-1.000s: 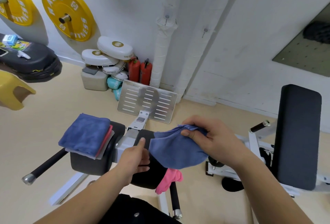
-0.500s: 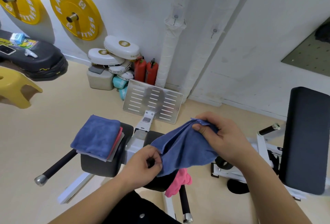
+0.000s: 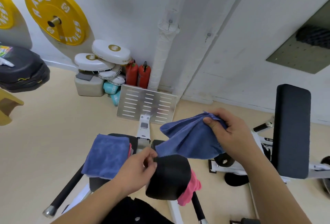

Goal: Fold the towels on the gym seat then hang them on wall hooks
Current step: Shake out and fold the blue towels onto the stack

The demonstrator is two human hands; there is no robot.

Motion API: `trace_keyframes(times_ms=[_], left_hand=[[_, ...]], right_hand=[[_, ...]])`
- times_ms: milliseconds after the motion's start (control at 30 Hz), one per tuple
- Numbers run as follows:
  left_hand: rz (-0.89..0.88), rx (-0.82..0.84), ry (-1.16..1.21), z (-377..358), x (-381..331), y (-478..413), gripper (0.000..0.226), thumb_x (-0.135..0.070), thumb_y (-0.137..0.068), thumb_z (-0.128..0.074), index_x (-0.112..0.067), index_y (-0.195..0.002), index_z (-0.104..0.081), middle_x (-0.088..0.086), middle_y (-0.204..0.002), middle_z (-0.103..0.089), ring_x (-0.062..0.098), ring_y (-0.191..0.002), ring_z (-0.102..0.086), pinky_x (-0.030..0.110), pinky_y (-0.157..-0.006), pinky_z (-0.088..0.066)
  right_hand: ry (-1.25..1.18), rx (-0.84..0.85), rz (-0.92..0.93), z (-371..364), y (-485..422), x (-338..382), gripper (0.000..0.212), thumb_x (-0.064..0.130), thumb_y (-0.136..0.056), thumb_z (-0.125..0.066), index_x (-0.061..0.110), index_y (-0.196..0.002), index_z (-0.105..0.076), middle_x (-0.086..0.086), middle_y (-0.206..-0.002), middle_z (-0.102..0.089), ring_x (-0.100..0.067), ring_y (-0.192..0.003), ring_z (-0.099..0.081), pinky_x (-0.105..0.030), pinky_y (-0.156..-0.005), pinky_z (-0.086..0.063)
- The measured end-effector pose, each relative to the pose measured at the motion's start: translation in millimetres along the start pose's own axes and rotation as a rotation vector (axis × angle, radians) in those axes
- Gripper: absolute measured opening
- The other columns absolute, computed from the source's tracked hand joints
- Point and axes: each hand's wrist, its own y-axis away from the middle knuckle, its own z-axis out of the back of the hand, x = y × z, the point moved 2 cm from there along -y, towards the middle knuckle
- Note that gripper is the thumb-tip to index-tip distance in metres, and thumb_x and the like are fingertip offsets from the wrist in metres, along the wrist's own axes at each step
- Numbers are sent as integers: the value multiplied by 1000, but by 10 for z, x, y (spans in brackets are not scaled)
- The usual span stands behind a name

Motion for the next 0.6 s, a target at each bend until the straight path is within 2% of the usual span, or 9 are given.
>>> trace_keyframes(times_ms=[67, 167, 233, 300, 400, 500, 600], left_hand=[[-58, -92, -43, 135, -27, -114, 35, -28, -95, -63, -46, -122, -52, -22, -102, -62, 4, -90, -63, 21, -77, -53], [-160, -131, -126, 346, -107, -332, 53, -29, -96, -65, -41, -143, -43, -23, -134, -50, 3, -110, -58, 24, -93, -53], [-219, -88, -158, 432, -145, -437, 61, -27, -95, -66, -38, -149, -41, -20, -146, -46, 6, -122, -54, 28, -103, -50], [-258, -57, -208, 485, -167, -494, 62, -25, -94, -67, -36, -150, -41, -18, -149, -47, 9, -129, -52, 32, -109, -46], [-312, -13, -232, 517, -202, -500, 58, -30, -92, -66, -40, -145, -45, -21, -141, -54, 7, -127, -52, 29, -108, -44], [-291, 34, -256, 512, -216, -378, 38, -33, -90, -66, -41, -127, -58, -27, -111, -59, 1, -106, -57, 19, -91, -45], [-207, -55, -149, 528, -102, -163, 23, -32, -90, -67, -43, -109, -59, -27, -96, -65, -1, -92, -61, 15, -80, -50]], right_hand=[[12, 23, 10, -51, 8, 117, 31, 13, -100, -63, 44, -95, -68, 21, -91, -72, 2, -92, -66, -5, -76, -45], [37, 40, 14, -127, 35, 270, 33, 12, -100, -63, 44, -97, -69, 21, -90, -72, 0, -90, -67, -6, -74, -46], [43, 41, 14, -167, 68, 355, 32, 12, -99, -64, 43, -98, -70, 21, -90, -73, 0, -90, -67, -7, -74, -46], [36, 44, 0, -199, 93, 419, 29, 13, -98, -65, 41, -97, -71, 19, -91, -74, 1, -90, -67, -6, -75, -46], [32, 46, -5, -238, 108, 474, 25, 13, -98, -66, 37, -96, -72, 16, -91, -74, 2, -90, -67, -5, -76, -45], [48, 45, -8, -277, 89, 502, 22, 14, -98, -66, 35, -97, -72, 20, -92, -73, 6, -91, -65, -3, -76, -43], [61, 11, -26, -289, 58, 481, 22, 15, -98, -64, 35, -95, -71, 22, -90, -72, 9, -90, -64, -1, -75, -42]])
